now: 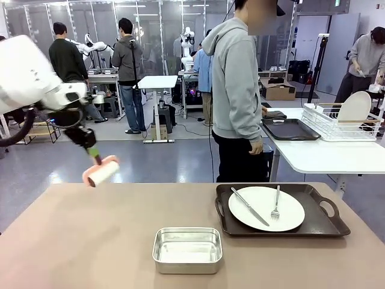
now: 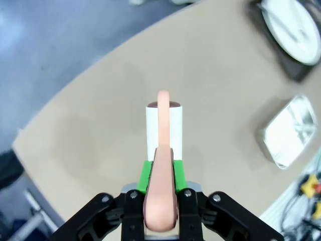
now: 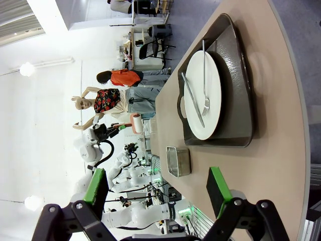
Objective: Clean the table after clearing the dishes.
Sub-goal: Place the Lint Roller back on top of the Airtight Container.
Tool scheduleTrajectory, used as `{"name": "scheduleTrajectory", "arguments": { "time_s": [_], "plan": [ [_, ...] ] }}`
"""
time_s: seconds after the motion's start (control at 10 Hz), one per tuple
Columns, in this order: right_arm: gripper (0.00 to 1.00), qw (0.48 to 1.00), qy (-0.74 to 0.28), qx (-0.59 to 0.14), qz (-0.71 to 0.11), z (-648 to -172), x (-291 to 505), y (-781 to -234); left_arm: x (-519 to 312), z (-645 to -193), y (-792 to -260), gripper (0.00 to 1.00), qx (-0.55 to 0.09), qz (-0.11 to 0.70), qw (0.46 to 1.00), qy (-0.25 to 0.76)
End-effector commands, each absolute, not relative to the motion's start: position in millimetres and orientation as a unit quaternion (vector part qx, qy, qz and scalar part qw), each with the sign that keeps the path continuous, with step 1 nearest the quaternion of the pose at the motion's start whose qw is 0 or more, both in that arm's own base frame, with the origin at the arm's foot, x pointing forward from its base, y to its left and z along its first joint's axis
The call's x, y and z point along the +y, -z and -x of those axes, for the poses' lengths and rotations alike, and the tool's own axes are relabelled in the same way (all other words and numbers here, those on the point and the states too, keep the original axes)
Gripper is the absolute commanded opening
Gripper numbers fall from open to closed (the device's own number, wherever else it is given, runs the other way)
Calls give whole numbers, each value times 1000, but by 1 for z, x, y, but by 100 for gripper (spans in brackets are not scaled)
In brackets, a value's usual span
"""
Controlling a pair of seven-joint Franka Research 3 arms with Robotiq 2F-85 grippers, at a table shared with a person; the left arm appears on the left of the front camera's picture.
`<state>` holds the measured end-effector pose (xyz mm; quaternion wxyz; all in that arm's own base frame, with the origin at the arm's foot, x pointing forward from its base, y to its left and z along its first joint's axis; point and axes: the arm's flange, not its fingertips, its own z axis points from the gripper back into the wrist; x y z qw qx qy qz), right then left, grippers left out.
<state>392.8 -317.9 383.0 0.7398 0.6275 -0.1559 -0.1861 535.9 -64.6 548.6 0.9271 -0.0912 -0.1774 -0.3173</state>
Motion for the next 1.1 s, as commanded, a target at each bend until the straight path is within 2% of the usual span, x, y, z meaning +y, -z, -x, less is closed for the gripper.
{"name": "scheduleTrajectory", "arguments": {
  "time_s": [0.0,0.4,0.6,1.0],
  "plan": [
    [100,738,188,-156,-629,-391,-317,-387,-96,-513,-559,21,-152,81,881,441],
    [100,738,188,-156,-629,-391,-317,-387,-218,-452,-558,21,-118,69,750,647],
    [100,738,188,-156,-629,-391,-317,-387,-266,-432,-553,21,-114,69,690,711],
    [100,738,188,-156,-629,-391,-317,-387,-318,-409,-529,21,-106,49,640,760]
  ]
}}
